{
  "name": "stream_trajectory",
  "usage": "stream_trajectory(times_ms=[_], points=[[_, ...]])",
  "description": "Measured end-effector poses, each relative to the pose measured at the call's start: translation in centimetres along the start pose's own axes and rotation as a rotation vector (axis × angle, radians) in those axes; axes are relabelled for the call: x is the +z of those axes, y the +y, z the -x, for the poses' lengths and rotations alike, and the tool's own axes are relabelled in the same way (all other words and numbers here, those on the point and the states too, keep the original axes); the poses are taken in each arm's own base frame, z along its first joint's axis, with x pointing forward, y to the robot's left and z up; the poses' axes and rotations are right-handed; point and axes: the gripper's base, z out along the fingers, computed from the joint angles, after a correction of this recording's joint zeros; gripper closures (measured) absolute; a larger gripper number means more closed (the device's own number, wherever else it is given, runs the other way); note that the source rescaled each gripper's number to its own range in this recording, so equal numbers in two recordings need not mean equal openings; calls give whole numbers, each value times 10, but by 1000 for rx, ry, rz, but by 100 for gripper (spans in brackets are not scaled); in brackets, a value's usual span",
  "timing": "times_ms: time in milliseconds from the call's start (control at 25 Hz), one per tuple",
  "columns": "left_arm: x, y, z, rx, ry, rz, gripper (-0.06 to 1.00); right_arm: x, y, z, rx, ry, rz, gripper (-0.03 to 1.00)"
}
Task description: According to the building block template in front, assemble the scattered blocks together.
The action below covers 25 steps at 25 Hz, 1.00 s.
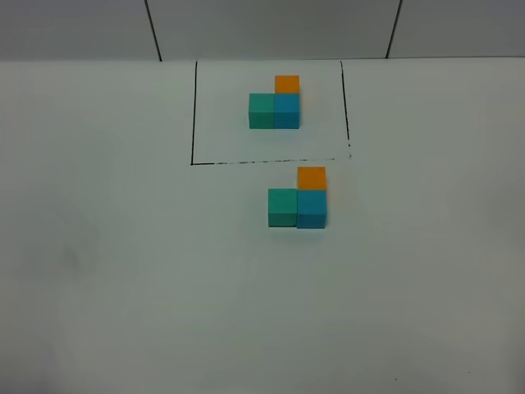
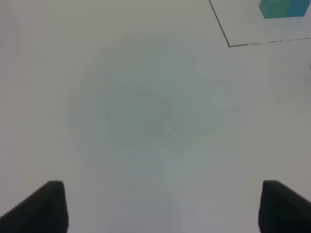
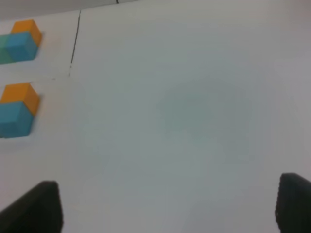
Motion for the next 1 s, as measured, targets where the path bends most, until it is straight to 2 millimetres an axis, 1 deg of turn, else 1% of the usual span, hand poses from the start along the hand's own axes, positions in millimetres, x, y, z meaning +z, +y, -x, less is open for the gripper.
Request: stream_trajectory(times_ms=[1000], points=[[0,0,0,-3,0,0,16,0,0,0,-2,0,0,20]])
